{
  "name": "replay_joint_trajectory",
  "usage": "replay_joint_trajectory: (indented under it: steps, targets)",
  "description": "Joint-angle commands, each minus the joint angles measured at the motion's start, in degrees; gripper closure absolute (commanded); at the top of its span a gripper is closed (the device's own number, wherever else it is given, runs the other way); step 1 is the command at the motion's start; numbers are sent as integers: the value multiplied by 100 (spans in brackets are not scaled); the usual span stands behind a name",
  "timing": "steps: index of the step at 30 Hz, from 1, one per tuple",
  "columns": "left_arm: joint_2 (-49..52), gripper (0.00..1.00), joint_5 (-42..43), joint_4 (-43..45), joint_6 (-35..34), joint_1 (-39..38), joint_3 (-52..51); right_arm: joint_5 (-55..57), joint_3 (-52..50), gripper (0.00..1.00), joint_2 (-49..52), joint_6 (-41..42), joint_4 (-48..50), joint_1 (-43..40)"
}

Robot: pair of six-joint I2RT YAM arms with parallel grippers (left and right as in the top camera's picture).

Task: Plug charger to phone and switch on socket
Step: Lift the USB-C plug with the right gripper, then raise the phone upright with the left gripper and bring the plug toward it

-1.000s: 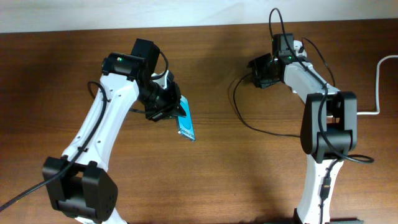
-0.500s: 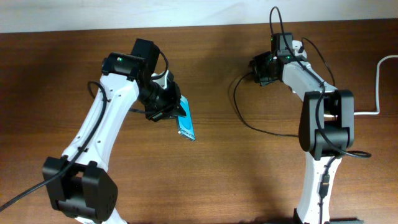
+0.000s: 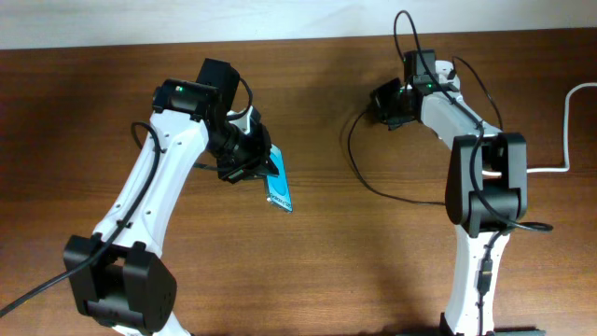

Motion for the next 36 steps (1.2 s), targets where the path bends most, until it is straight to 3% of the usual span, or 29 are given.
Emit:
replay_joint_trajectory:
  steps: [1,10,18,25,29,36]
  targets:
    - [7,100,48,-4,90,33,13,-564,-247,96,-31,-1296,-225,-127]
    - [7,100,48,-4,94,35,13,-881,-247,95,-2046,-2953,-1335,-267]
    - [7,100,149,-81,422,173,15,-2009,-247,95,-3923,-4962,-3777,-267]
    - [7,100,1388,-94,1484,925,15,-3366,-249,95,-5187,-6450,-5836,-260]
    - [7,100,2505,-87,2315,1139,15,-3475,-256,96,-5410,-8024,-7403,-256]
    - [7,100,4122,-85,3254,1139,15,-4533,-1572,95,-5431,-9136,-7202,715]
